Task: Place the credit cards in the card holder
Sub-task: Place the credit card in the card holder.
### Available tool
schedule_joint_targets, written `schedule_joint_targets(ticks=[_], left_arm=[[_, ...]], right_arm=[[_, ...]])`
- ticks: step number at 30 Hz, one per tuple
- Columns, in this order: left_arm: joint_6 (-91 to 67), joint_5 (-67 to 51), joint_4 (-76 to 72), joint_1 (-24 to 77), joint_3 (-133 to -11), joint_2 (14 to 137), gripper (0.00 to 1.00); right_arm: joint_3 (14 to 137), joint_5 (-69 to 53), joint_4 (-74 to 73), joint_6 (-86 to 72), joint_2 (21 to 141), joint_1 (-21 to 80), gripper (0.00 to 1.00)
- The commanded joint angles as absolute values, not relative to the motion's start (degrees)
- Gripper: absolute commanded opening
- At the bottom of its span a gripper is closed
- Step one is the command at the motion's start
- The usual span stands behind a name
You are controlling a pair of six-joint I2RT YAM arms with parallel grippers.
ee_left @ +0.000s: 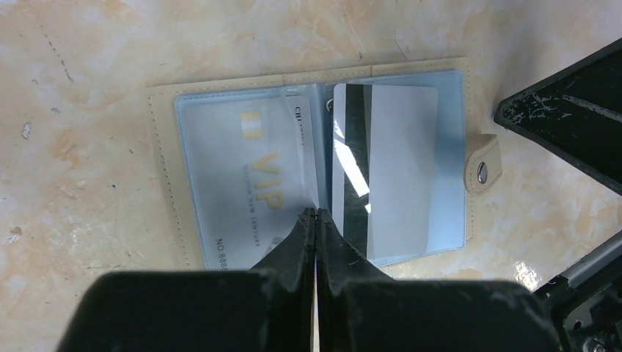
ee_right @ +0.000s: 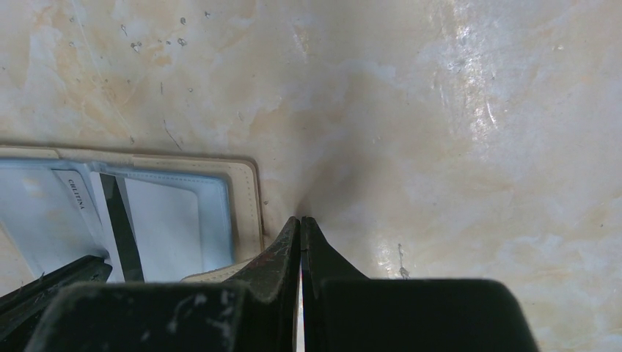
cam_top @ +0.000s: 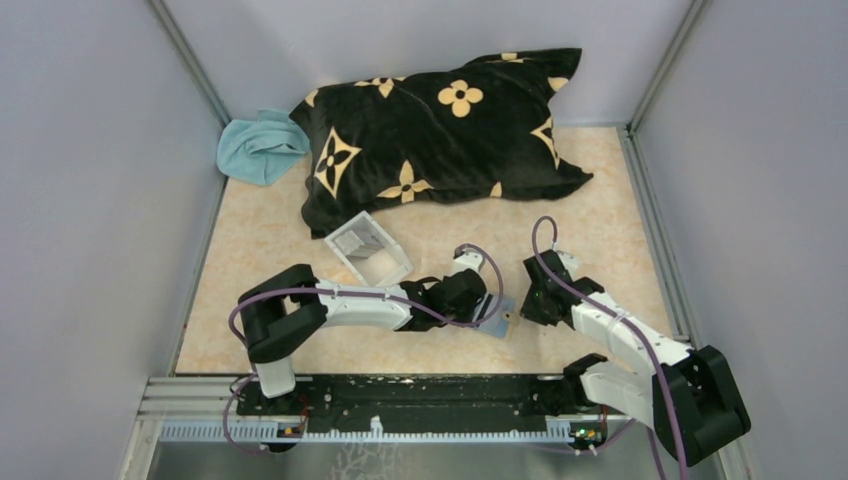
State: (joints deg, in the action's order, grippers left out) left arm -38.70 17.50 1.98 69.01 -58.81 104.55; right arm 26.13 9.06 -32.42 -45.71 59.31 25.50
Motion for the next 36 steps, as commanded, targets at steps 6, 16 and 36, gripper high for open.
schedule_joint_targets(ticks=[6, 16, 36], left_arm=[[-38.8, 13.9, 0.6, 68.8, -56.8, 105.9, 0.0], [-40.1, 10.3, -2.1, 68.8, -55.8, 107.0, 0.0], [-40.7, 6.7, -4.9, 68.9, -57.7, 108.7, 0.0]], right_arm=[[24.9, 8.7, -31.4, -46.8, 59.3, 26.0, 0.0], [25.0, 7.8, -30.7, -46.8, 59.9, 26.3, 0.0], [26.8, 7.0, -28.2, -46.9, 63.2, 27.5, 0.0]])
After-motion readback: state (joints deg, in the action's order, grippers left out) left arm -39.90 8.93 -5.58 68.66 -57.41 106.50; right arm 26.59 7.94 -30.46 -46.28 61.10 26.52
